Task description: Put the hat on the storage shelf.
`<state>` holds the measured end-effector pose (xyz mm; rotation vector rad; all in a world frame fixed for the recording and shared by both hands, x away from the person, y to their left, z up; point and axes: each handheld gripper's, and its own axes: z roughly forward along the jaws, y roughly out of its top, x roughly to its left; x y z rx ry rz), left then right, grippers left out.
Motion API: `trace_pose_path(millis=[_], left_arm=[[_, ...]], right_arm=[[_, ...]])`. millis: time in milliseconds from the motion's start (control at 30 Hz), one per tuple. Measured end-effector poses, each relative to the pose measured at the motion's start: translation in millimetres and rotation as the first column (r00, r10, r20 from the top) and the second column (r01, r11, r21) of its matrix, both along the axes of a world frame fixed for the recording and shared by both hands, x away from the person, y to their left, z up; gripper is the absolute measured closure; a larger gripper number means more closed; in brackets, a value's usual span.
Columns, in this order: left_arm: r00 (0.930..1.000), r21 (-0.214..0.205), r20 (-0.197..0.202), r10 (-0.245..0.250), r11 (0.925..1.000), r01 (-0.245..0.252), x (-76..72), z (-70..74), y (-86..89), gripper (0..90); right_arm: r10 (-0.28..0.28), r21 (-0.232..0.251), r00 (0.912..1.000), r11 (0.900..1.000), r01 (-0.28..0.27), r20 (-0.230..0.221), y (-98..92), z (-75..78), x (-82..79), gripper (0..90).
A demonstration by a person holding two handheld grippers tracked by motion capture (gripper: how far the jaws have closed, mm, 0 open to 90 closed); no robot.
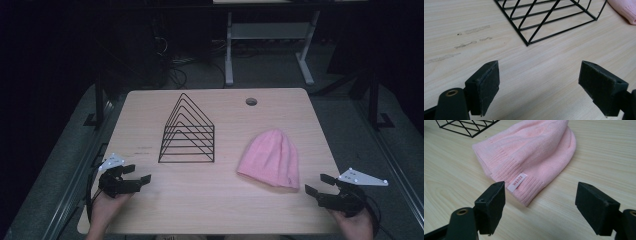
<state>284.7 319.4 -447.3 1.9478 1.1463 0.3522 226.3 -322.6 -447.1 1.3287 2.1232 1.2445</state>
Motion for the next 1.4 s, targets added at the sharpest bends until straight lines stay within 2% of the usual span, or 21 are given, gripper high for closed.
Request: trace_pose_path(millis=[233, 300, 567, 600, 667, 700, 733, 767, 800, 833, 867, 900, 933, 1000, 1033, 1067, 1100, 1133, 1233, 1333, 1400], left_arm=[[1.0000, -0.011, 0.000, 0.002, 0.9999, -0.002, -0.5, -0.1, -1.2, 16.4], [1.0000, -0.007, 0.007, -0.005, 1.0000, 0.005, -2.9, 0.5, -2.2, 16.4], [0.9999, -0.014, 0.016, -0.003, 0.9999, 0.003, -4.6, 1.2, -1.5, 16.5], [0.9998, -0.013, 0.018, -0.003, 0.9999, 0.003, -4.6, 2.0, -0.6, 16.4], [0.9997, -0.020, 0.022, 0.004, 0.9998, -0.003, -4.0, 2.0, 0.7, 16.4], [0.9997, -0.020, 0.022, 0.004, 0.9998, -0.003, -4.0, 2.0, 0.7, 16.4], [0.9998, -0.035, 0.018, 0.011, 0.9993, -0.011, -3.1, 1.6, 0.8, 16.4], [0.9998, -0.035, 0.018, 0.011, 0.9993, -0.011, -3.1, 1.6, 0.8, 16.4], [0.9999, -0.025, 0.013, 0.009, 0.9997, -0.008, -2.4, 2.0, 1.1, 16.4], [0.9999, -0.025, 0.013, 0.009, 0.9997, -0.008, -2.4, 2.0, 1.1, 16.4], [0.9998, -0.028, 0.016, 0.009, 0.9996, -0.009, -2.0, 1.9, 0.6, 16.4], [0.9998, -0.029, 0.019, 0.008, 0.9995, -0.008, -2.1, 1.9, 0.2, 16.4], [0.9998, -0.029, 0.021, 0.007, 0.9996, -0.006, -2.2, 2.1, -0.3, 16.4], [0.9997, -0.029, 0.022, 0.007, 0.9995, -0.007, -2.4, 2.4, -0.5, 16.4], [0.9997, -0.029, 0.023, 0.007, 0.9996, -0.006, -2.6, 2.6, -0.2, 16.4], [0.9997, -0.034, 0.024, 0.009, 0.9994, -0.008, -2.6, 2.7, 0.0, 16.4], [0.9997, -0.036, 0.023, 0.010, 0.9993, -0.009, -2.5, 2.6, 0.3, 16.4], [0.9997, -0.037, 0.023, 0.011, 0.9993, -0.010, -2.1, 2.7, 1.3, 16.4], [0.9997, -0.037, 0.024, 0.010, 0.9993, -0.009, -1.4, 2.9, 1.9, 16.4], [0.9995, -0.043, 0.030, 0.006, 0.9991, -0.005, -0.7, 3.5, 1.9, 16.4], [0.9995, -0.041, 0.030, 0.004, 0.9992, -0.002, -1.0, 3.6, 1.8, 16.4]], right_arm=[[0.016, 0.048, 0.9996, 0.9988, -0.015, -0.023, 4.0, 1.9, 5.8, 17.4], [0.024, 0.050, 0.9996, 0.9985, -0.023, -0.016, 6.3, 3.9, 7.6, 17.2], [0.078, 0.072, 0.9969, 0.9944, -0.078, -0.005, 15.4, 26.6, 32.2, 16.6], [0.095, 0.065, 0.9954, 0.9934, -0.095, -0.009, 18.7, 33.0, 45.5, 17.0], [0.107, 0.059, 0.9937, 0.9927, -0.105, -0.031, 21.5, 36.5, 57.0, 17.7], [0.107, 0.059, 0.9937, 0.9927, -0.105, -0.031, 21.5, 36.5, 57.0, 17.7], [0.126, 0.064, 0.9906, 0.9905, -0.122, -0.054, 23.7, 39.2, 70.8, 19.4], [0.126, 0.064, 0.9906, 0.9905, -0.122, -0.054, 23.7, 39.2, 70.8, 19.4], [0.136, 0.064, 0.9875, 0.9894, -0.131, -0.080, 25.9, 40.5, 85.2, 19.6], [0.136, 0.064, 0.9875, 0.9894, -0.131, -0.080, 25.9, 40.5, 85.2, 19.6], [0.143, 0.054, 0.9836, 0.9890, -0.138, -0.110, 29.0, 40.7, 101.8, 20.0], [0.143, 0.054, 0.9836, 0.9890, -0.138, -0.110, 29.0, 40.7, 101.8, 20.0], [0.141, 0.041, 0.9815, 0.9897, -0.137, -0.129, 32.0, 40.9, 114.0, 20.6], [0.141, 0.033, 0.9790, 0.9900, -0.137, -0.147, 35.6, 42.6, 127.1, 21.9], [0.141, 0.033, 0.9790, 0.9900, -0.137, -0.147, 35.6, 42.6, 127.1, 21.9], [0.134, 0.020, 0.9767, 0.9910, -0.132, -0.168, 39.5, 45.5, 140.1, 22.5], [0.134, 0.020, 0.9767, 0.9910, -0.132, -0.168, 39.5, 45.5, 140.1, 22.5], [0.129, 0.002, 0.9742, 0.9914, -0.131, -0.185, 42.5, 48.1, 150.9, 22.9], [0.123, 0.001, 0.9734, 0.9922, -0.125, -0.194, 43.3, 48.9, 159.8, 23.2], [0.105, 0.012, 0.9654, 0.9944, -0.105, -0.239, 45.8, 45.9, 180.5, 24.6], [0.096, 0.002, 0.9644, 0.9951, -0.099, -0.246, 47.5, 44.6, 185.6, 25.0]])
